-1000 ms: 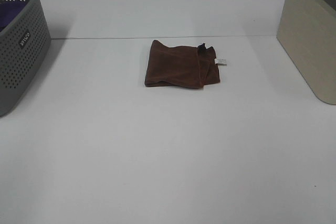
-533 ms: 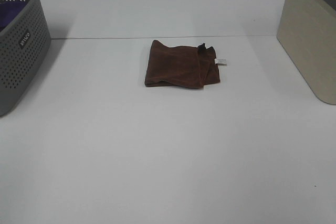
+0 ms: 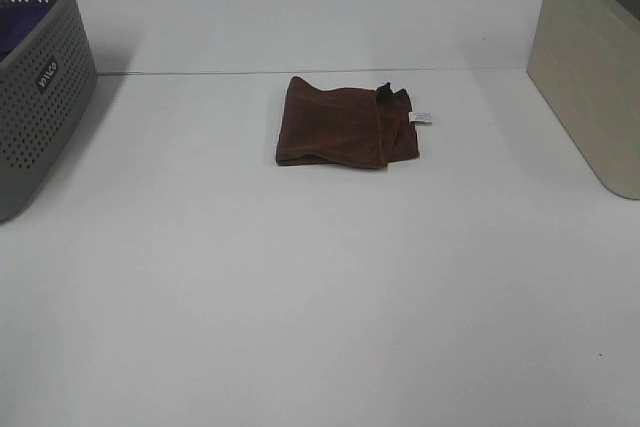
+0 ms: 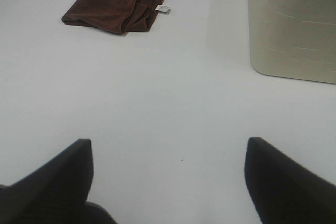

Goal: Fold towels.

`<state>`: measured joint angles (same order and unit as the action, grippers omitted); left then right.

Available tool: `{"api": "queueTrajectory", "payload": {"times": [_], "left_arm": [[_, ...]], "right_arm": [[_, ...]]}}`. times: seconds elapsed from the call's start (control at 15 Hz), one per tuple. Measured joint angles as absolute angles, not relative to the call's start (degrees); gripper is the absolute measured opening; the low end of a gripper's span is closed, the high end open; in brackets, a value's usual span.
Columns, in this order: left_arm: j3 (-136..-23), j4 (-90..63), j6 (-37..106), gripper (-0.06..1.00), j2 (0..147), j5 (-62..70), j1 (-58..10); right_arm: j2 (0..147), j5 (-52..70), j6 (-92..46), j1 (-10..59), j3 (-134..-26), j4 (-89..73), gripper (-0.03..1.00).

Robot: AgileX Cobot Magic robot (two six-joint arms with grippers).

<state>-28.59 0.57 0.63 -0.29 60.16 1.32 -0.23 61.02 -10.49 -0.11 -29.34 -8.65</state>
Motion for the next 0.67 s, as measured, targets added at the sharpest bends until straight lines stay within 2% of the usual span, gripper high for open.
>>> {"api": "queueTrajectory", "payload": {"times": [0.67], "left_arm": [[-28.59,0.57,0.63,0.67,-0.29,60.16,1.32]], "right_arm": [[-0.23,61.02,-10.49,-0.11,-29.34,-8.71,0.77]]}}
